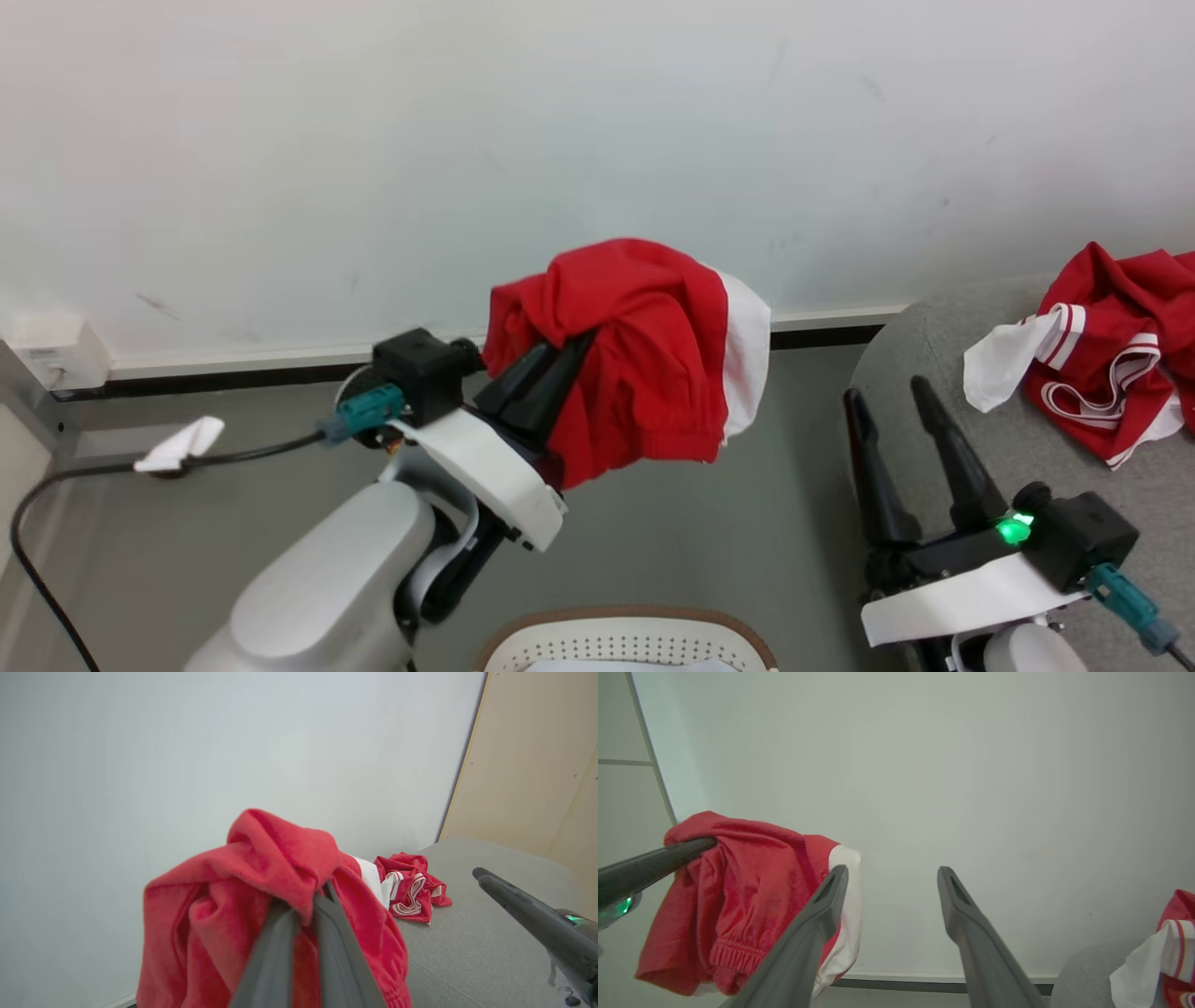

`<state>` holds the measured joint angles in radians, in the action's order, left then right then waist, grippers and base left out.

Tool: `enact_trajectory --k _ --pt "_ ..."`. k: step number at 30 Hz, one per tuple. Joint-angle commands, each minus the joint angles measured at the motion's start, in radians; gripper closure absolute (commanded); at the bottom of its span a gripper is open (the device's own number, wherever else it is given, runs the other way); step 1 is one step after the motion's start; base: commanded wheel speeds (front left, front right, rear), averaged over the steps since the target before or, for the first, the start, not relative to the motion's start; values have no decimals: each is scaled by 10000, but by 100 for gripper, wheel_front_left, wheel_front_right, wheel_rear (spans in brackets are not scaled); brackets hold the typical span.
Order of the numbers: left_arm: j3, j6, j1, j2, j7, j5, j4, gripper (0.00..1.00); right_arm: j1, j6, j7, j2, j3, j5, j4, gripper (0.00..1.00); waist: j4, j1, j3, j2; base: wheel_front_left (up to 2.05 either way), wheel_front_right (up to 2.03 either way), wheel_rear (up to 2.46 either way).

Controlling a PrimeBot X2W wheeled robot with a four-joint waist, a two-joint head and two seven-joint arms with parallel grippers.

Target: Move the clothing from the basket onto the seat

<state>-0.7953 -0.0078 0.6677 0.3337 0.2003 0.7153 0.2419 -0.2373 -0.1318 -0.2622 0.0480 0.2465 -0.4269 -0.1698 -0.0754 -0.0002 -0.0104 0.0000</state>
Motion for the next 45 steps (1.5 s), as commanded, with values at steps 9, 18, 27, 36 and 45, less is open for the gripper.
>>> enact_trajectory --k 9,18,27,36,45 --pt "302 465 108 183 -234 277 -945 100 386 23 -20 23 397 190 -91 0 156 2 -98 0 0 0 0" --pt "248 587 221 246 -373 193 -1270 100 113 23 -20 86 1072 1000 -251 0 308 2 33 0 0 0 0" --pt "9 654 -61 1 -259 219 -1242 100 -568 23 112 418 2501 1846 -967 0 474 2 0 0 0 0 0" --pt "-599 560 -422 -551 -358 233 -1265 100 -1087 23 66 214 2550 2050 -1773 0 1052 2 -134 0 0 0 0" --pt "-1196 433 -589 -886 -428 43 -1131 100 -1368 23 -16 69 2740 1879 -2311 82 1562 2 -250 0 0 0 0"
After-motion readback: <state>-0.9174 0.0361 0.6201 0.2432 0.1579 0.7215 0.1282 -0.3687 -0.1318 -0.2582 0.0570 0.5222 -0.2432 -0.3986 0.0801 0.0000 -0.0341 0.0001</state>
